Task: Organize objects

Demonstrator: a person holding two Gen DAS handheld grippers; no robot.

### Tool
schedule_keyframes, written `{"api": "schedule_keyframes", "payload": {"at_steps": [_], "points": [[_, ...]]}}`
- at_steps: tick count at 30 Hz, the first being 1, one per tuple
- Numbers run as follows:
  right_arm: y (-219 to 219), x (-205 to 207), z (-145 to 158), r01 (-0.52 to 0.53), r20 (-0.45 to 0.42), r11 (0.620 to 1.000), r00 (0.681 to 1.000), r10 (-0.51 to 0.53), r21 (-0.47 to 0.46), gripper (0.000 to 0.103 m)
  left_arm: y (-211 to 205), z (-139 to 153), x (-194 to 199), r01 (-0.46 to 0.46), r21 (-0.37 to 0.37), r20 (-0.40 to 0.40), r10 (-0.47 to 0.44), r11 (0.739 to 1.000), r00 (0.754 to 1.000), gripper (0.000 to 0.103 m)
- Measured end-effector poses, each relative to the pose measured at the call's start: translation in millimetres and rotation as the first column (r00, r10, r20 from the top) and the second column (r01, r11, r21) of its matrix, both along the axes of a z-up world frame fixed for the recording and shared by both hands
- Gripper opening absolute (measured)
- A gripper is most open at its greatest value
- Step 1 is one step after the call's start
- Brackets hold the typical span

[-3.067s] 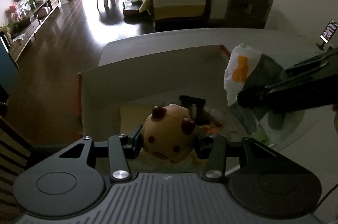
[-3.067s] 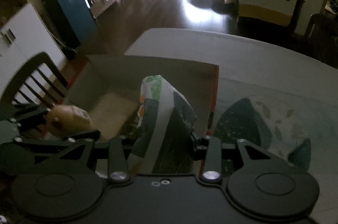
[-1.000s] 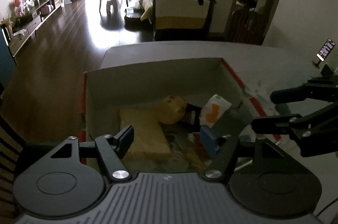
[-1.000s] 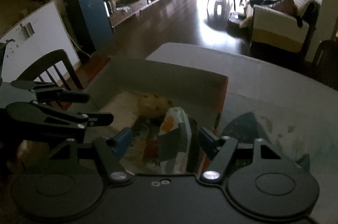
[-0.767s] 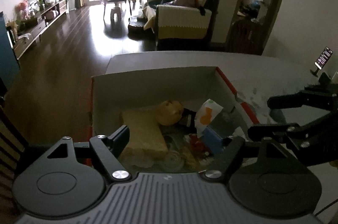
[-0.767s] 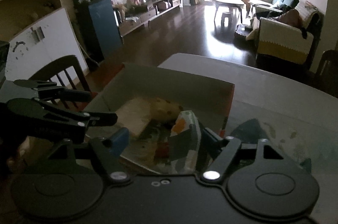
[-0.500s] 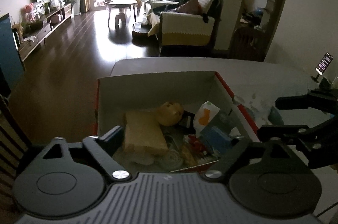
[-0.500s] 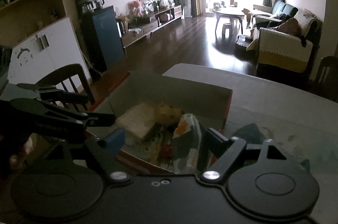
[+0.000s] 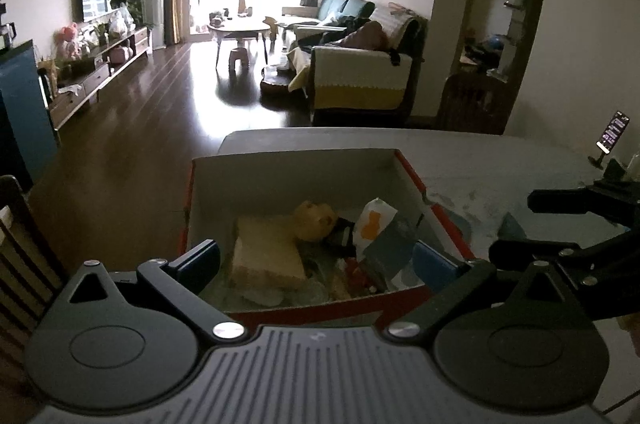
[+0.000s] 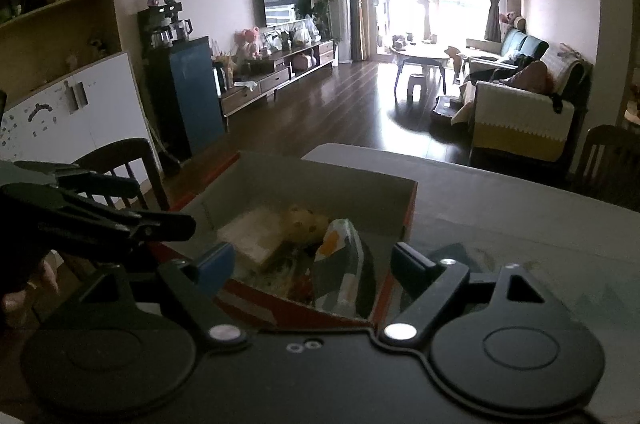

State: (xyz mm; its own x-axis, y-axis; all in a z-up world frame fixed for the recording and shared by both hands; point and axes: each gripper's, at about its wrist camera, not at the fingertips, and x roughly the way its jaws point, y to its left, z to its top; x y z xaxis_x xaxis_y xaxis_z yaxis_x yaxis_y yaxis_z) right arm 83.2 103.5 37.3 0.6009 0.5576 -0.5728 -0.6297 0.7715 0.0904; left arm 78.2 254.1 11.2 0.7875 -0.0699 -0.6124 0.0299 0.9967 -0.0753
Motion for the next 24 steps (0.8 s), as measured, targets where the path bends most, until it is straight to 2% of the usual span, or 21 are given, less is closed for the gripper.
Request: {"api": "schedule_keyframes", "payload": {"at_steps": [3,8,15,24], "points": [[-3,-7,0,-0.001,0.007,1.0,1.0,0.001,0.0,0.086,-5,0,-5,-0.017,0.027,-0.002,0.017,1.0,1.0,0.103],[-8,-13,-1,0.02,0.005,1.0,1.0,-0.02,0.003,0.086,-10,1,-15,-0.012,0.016,0.005,0.012,1.0,1.0,0.103],[-13,-18,-4,0.024,-0.017,1.0,1.0,-0.024,0.008,0.086,-21,5,-28,-0.028,0.051,0.036,0.027,0.998,0.999,0.103],[-13,-22,-6,0.034,-0.025,0.999,0.999,-0.034,0.003,0.086,-21,3,-27,-0.041,0.047,0.028,0.04,0.998,0.999,0.103]]}}
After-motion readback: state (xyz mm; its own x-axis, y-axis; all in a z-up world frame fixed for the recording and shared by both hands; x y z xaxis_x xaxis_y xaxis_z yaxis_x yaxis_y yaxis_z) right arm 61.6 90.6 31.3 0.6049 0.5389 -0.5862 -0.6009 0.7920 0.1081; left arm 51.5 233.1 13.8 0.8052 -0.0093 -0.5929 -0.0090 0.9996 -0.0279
